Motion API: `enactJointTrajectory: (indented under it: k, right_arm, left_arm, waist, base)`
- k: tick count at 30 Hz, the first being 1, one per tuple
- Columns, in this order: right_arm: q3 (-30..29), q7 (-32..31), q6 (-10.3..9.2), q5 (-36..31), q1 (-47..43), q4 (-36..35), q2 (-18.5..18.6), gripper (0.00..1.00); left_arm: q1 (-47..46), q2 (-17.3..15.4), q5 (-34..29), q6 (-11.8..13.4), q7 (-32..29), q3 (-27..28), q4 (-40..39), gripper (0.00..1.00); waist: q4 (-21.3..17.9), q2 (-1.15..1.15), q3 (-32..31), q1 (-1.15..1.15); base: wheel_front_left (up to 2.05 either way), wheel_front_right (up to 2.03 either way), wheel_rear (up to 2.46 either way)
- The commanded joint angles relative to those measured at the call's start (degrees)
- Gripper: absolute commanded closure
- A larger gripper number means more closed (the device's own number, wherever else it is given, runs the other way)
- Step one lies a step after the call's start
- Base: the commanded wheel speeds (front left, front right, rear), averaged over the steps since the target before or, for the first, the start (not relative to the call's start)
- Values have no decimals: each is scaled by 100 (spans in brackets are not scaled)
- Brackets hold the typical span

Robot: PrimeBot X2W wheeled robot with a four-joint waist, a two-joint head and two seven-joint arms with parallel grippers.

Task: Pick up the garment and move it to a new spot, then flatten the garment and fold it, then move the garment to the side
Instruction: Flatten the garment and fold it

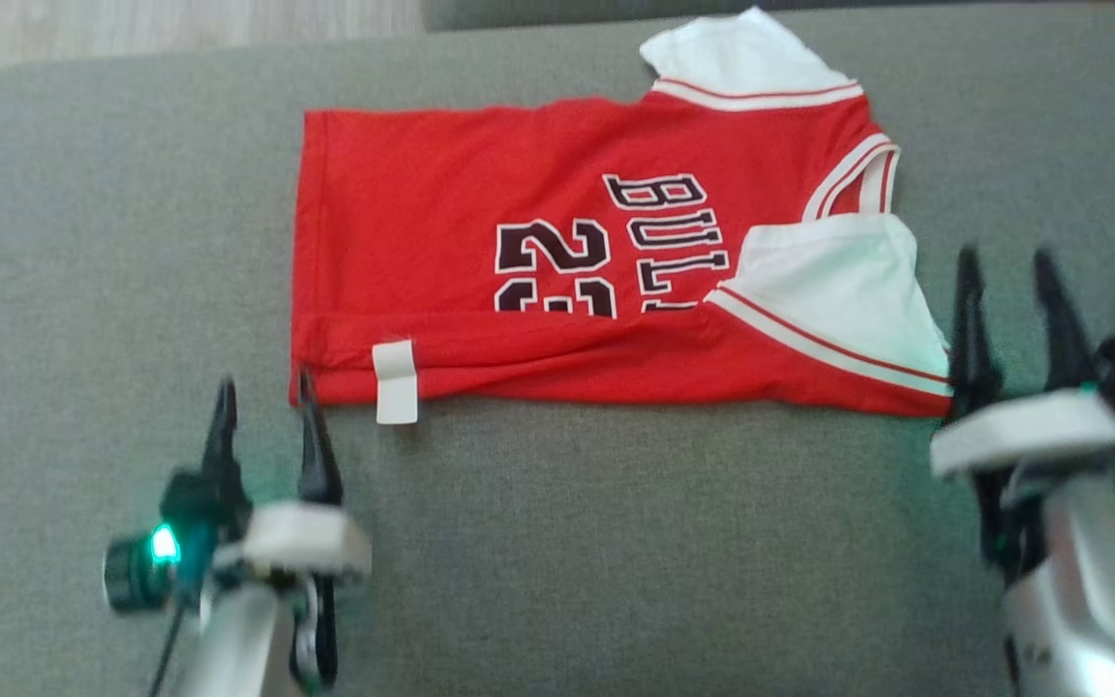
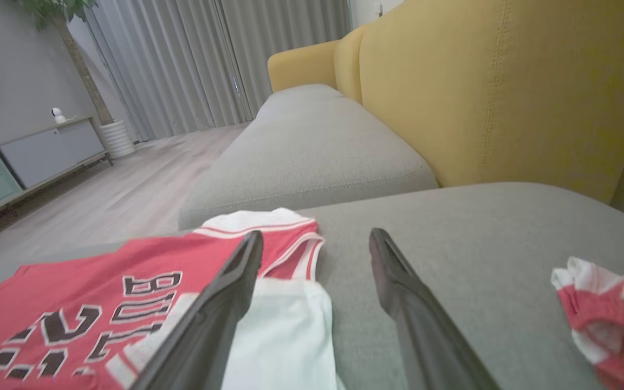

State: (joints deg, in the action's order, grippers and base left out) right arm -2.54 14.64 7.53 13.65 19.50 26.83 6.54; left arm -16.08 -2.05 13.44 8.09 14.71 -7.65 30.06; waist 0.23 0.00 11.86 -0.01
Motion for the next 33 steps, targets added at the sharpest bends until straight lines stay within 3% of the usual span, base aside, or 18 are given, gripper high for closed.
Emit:
enactJointTrajectory:
  k: [1, 18, 25, 33]
  right_arm:
    - [106, 36, -4, -66, -125, -221, -66, 0]
    - [153, 36, -4, -151, -1481, -388, -351, 0]
    - [237, 36, -4, -140, -1294, -154, -361, 0]
    - [58, 25, -4, -157, -377, 955, -359, 0]
  left_arm:
    - [95, -83, -93, 9, 29, 191, -247, 0]
    - [1540, -83, -222, -168, 29, 118, -975, 0]
    - [1449, -83, -219, -191, 29, 35, -1020, 0]
    - [1111, -83, -132, -179, 29, -261, -985, 0]
  waist:
    - [11, 0, -143, 1]
    - [-61, 0, -873, 1]
    - [-56, 0, -704, 1]
    - [126, 0, -154, 1]
  base:
    - [0, 0, 0]
    - [0, 0, 0]
    - [0, 0, 0]
    - [0, 0, 0]
